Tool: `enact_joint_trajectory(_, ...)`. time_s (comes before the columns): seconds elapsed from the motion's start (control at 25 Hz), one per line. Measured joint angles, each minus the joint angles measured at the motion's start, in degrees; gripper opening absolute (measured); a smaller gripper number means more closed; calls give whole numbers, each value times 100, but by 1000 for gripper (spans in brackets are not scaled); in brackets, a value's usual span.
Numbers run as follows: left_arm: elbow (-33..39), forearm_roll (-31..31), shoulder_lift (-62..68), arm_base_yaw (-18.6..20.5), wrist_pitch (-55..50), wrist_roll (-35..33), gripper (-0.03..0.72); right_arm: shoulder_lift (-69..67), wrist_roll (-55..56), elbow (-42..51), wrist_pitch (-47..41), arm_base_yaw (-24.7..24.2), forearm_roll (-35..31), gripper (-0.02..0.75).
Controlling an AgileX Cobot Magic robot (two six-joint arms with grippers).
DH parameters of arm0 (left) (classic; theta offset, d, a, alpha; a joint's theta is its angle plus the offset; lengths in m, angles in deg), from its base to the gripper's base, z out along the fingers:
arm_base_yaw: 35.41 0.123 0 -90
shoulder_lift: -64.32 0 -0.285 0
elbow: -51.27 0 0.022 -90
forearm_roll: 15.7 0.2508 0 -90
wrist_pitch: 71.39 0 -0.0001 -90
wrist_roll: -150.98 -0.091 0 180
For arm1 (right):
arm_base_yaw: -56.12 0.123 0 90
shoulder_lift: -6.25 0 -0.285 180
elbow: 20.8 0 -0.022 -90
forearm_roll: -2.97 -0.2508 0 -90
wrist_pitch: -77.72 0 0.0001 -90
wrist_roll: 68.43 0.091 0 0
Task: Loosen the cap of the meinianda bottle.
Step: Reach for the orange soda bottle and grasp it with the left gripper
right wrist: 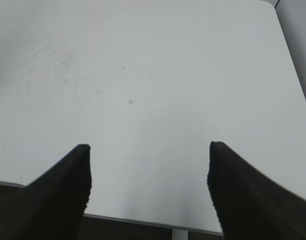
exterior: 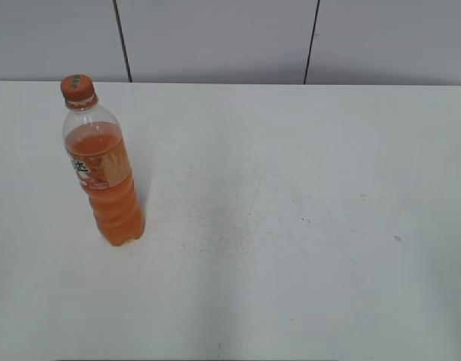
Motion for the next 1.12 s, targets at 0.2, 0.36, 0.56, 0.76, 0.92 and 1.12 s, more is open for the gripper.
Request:
enact_joint_trajectory(0.2, 0, 0, 0, 0, 0, 0, 467, 0, 0, 0, 0, 0, 0, 547)
enact_joint_trajectory(0.36, 0, 0, 0, 0, 0, 0, 467, 0, 0, 0, 0, 0, 0, 547)
enact_joint_trajectory(0.56, 0, -35, 54, 0, 0, 0, 467, 0, 0, 0, 0, 0, 0, 547)
enact_joint_trajectory(0.76, -244, 161, 585, 0, 388, 0, 467, 0, 0, 0, 0, 0, 0, 547)
enact_joint_trajectory(0.92, -397, 523, 1305, -42, 1536, 0, 467, 0, 0, 0, 0, 0, 0, 547)
enact_joint_trajectory(1.12, -334, 446, 2352, -259, 2900, 0, 467, 0, 0, 0, 0, 0, 0, 547)
